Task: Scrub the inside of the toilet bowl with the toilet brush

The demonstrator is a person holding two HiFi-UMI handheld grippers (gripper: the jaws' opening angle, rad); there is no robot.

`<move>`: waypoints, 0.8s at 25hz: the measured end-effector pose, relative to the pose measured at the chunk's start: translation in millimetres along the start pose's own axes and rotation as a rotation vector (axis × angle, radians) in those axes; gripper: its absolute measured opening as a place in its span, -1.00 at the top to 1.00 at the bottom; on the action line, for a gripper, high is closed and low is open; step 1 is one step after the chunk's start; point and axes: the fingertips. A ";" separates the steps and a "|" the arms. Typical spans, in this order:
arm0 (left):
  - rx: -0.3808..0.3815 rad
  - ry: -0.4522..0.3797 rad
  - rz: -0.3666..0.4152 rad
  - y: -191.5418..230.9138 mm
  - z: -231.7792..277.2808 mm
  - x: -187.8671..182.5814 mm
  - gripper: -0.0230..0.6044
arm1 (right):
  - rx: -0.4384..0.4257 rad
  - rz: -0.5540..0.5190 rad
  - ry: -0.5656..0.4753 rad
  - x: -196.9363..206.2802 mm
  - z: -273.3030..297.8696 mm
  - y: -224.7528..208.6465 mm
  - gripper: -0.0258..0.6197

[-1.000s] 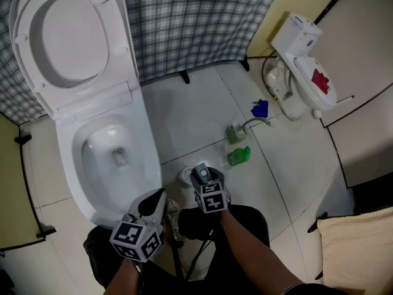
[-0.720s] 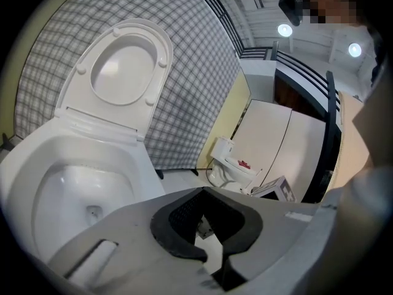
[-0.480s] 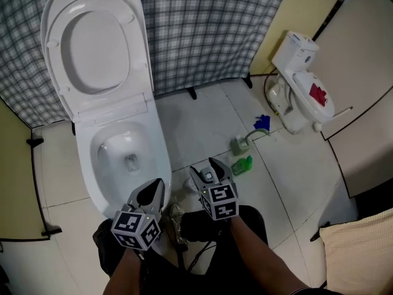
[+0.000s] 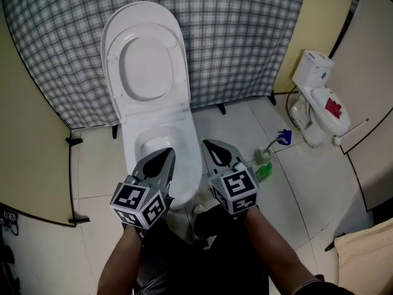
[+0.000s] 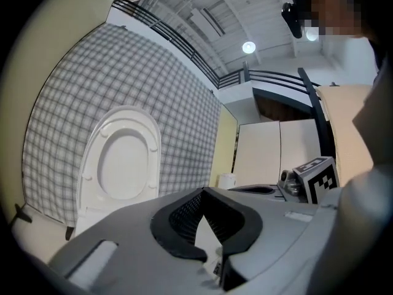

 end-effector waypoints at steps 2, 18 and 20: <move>0.003 -0.031 0.020 -4.2 -8.9 -29.6 0.90 | -0.036 -0.009 -0.040 -29.3 -1.9 12.9 0.92; -0.064 -0.141 0.198 -41.1 -88.0 -163.2 0.90 | -0.222 -0.090 -0.232 -179.6 -37.8 84.6 0.91; -0.063 -0.138 0.189 -25.1 -89.2 -179.9 0.90 | -0.222 -0.088 -0.223 -195.0 -23.6 89.3 0.91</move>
Point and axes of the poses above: the fingertips, and each gripper's own axes: z forward along the fingers, y to its left, x out of its underside, and after that the axes turned 8 degrees about -y, right-handed
